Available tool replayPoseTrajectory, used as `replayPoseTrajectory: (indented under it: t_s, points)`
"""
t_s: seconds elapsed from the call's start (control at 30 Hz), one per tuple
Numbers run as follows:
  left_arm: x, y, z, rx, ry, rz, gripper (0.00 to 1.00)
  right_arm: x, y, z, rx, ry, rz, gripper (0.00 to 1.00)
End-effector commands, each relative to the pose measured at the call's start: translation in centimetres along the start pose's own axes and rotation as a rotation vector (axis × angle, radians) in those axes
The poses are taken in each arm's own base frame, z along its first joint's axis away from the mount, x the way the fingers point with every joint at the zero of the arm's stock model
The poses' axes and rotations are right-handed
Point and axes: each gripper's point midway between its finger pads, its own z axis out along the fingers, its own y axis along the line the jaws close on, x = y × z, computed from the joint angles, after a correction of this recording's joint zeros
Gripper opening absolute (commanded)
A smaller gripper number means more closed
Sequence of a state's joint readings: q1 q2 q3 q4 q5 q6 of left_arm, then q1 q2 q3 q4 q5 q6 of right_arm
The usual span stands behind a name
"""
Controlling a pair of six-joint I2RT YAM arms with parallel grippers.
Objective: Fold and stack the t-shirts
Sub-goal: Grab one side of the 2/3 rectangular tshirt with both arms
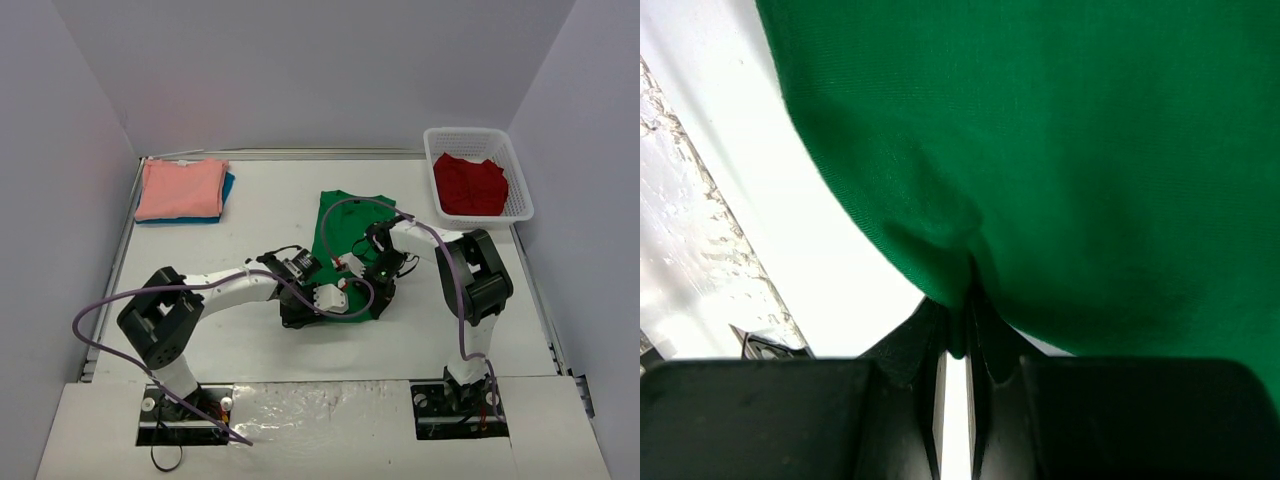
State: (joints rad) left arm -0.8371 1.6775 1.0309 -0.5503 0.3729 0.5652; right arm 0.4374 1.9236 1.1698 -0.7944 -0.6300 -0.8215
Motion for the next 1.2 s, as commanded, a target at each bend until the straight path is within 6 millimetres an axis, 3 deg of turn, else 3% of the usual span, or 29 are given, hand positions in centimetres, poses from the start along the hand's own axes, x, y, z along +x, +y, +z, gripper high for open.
replayPoseTrajectory:
  t_s: [0.0,0.33,0.53,0.83,0.97,1.1,1.17]
  points:
    - [-2.4,1.3,-1.7,-0.075,-0.072,0.027,0.39,2.1,-0.9,0.9,0.01,0.09,0.018,0.0]
    - [-3.0,0.6,-3.0,-0.086,-0.106,0.04,0.41,2.2,-1.1,1.2,0.007,0.102,0.026,0.0]
    - [-1.9,0.2,-1.0,-0.039,-0.048,0.048,0.41,2.4,-1.3,1.2,0.012,0.111,0.032,0.0]
    - [-1.2,2.2,0.1,-0.132,-0.003,0.024,0.43,2.5,-1.0,1.4,0.0,0.111,0.034,0.0]
    - [-0.2,2.0,1.2,-0.11,0.044,0.009,0.44,2.7,-0.9,1.4,-0.002,0.113,0.036,0.0]
    - [1.0,1.3,2.2,-0.074,0.094,0.009,0.39,2.7,-0.8,1.3,-0.002,0.113,0.034,0.0]
    - [1.2,1.2,2.4,-0.064,0.105,0.001,0.26,2.8,-0.8,1.4,-0.003,0.116,0.036,0.0]
